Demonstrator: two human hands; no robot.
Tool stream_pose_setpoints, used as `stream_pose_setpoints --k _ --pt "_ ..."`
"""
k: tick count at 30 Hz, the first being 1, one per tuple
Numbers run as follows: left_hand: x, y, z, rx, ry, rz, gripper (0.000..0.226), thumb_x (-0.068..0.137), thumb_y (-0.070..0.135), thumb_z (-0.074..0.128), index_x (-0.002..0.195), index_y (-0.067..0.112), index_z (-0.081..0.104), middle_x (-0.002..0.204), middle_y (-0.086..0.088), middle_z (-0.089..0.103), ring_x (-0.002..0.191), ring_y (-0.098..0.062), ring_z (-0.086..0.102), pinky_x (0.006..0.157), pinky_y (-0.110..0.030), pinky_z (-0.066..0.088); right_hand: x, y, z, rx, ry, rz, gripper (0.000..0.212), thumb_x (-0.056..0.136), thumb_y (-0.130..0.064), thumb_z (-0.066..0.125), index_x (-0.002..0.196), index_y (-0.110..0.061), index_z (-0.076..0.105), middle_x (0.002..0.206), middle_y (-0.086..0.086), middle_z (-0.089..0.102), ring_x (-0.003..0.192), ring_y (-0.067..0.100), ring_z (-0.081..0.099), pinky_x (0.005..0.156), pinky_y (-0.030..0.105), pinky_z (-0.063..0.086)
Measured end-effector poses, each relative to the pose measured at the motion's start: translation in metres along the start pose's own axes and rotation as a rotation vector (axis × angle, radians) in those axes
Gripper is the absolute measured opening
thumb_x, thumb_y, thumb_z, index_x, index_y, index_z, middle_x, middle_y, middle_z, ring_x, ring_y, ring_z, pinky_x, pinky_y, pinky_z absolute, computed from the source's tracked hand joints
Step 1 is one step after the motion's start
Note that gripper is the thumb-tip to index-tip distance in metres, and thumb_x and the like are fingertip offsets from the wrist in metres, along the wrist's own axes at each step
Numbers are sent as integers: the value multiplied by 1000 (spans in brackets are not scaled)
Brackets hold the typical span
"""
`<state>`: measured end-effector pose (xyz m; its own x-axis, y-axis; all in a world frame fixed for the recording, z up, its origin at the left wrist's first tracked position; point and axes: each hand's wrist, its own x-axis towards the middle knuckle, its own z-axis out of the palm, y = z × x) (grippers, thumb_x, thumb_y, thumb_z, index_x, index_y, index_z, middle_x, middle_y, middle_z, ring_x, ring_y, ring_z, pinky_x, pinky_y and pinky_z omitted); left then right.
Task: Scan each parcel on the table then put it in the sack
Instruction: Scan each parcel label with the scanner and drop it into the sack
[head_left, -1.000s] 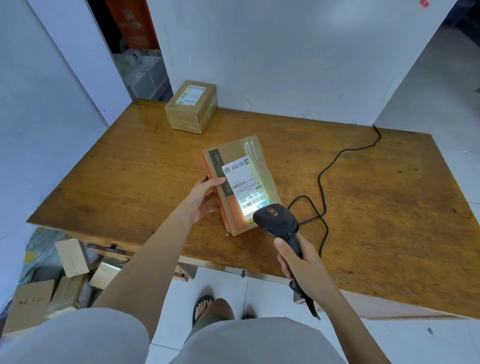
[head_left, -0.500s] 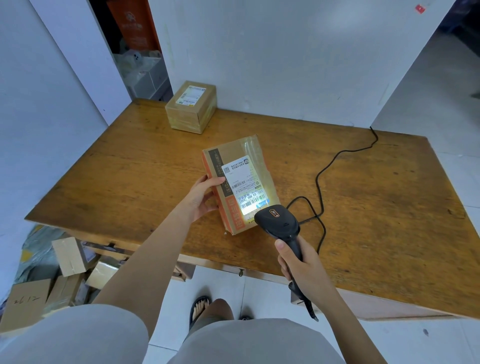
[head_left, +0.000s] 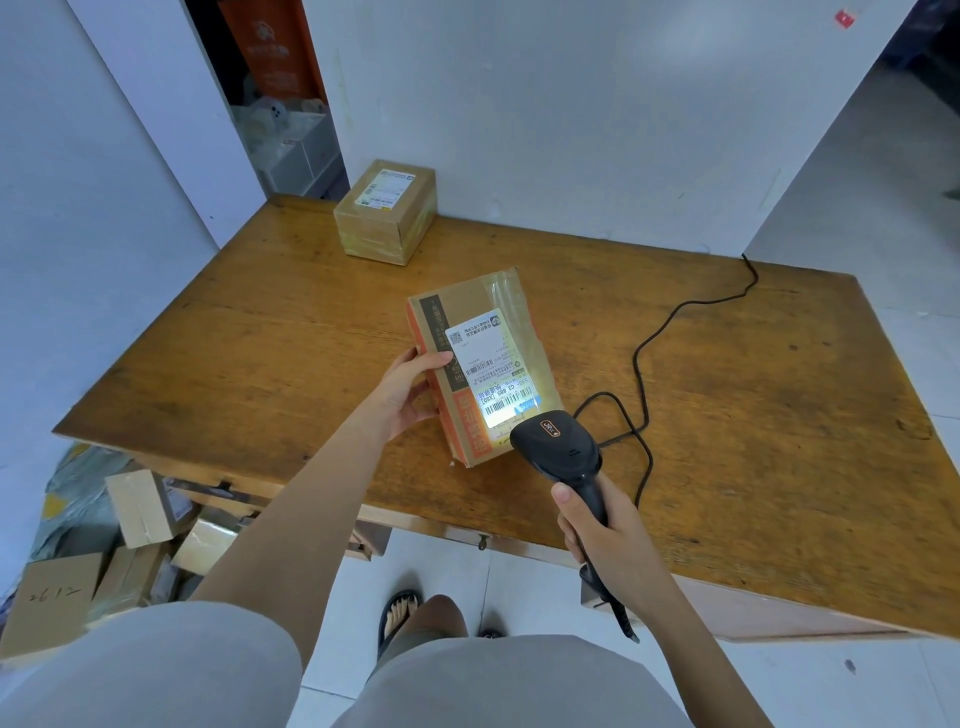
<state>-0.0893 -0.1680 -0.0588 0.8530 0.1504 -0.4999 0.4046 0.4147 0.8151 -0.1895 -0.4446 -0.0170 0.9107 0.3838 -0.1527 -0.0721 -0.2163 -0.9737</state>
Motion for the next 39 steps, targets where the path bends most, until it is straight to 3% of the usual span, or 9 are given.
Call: stream_pose_setpoints --k 6,13,22,27,39 --pt "0 0 0 2 -10 6 56 75 26 79 126 26 56 119 -3 66 112 -23 57 76 -43 55 -2 2 -2 3 4 -10 32 78 -58 56 95 -31 54 54 -3 51 43 7 46 45 18 40" --pt "2 -1 -1 -8 -6 2 54 75 25 79 124 27 57 119 -4 65 113 -24 57 83 -48 54 -5 -1 -2 -20 4 -20 36 75 -62 55 94 -32 53 54 -7 52 44 5 46 48 18 41" --pt "3 -2 -1 -2 0 -2 54 70 29 81 119 29 59 114 -1 67 111 -22 58 74 -43 55 -9 -7 -4 -56 18 -28 40 76 -61 54 102 -30 53 56 -15 55 47 2 48 50 17 41" --pt "3 -1 -1 -2 6 -2 58 67 31 82 120 28 59 113 -1 67 112 -22 58 72 -41 56 -12 -7 -6 -70 16 -8 50 74 -63 54 101 -22 54 56 -9 50 48 5 46 50 21 40" --pt "2 0 0 -5 -5 -8 57 70 28 80 122 26 58 111 -1 67 108 -21 59 68 -39 57 -16 -12 -5 -84 -10 -23 35 78 -57 51 93 -26 51 51 -11 51 45 3 44 51 22 39"
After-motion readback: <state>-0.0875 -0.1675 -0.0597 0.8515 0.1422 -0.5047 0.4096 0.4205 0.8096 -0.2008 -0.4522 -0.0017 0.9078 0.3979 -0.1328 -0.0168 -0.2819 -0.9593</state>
